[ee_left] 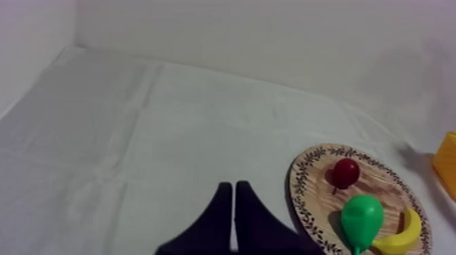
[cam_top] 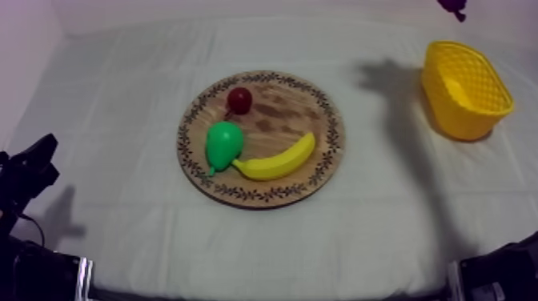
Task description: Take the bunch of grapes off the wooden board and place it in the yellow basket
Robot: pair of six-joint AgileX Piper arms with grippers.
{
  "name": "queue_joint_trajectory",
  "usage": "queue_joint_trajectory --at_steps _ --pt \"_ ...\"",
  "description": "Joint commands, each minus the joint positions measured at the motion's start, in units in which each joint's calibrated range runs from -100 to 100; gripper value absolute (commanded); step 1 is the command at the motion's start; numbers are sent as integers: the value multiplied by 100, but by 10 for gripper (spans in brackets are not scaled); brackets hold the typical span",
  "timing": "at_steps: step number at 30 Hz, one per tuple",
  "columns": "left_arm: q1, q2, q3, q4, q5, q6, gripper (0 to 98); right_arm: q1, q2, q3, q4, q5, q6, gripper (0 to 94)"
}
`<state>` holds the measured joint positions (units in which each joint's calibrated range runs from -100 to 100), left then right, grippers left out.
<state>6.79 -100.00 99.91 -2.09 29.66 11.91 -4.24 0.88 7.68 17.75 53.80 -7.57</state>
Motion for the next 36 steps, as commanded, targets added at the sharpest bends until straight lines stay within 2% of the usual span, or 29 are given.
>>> queue_joint_trajectory --at_steps 1,17,24,32,36 --pt "-2 0 -2 1 0 1 1 229 -33 139 -35 -170 95 230" --pt "-2 0 -2 1 0 3 1 1229 -80 1556 -124 -1118 444 223" --pt "-2 0 -2 1 0 3 1 1301 54 2209 -118 -1478 481 225" --pt "-2 0 -2 1 0 1 1 1298 642 2232 -233 -1666 557 241" --pt "-2 0 -2 1 0 1 1 1336 975 2129 -319 -1712 666 327"
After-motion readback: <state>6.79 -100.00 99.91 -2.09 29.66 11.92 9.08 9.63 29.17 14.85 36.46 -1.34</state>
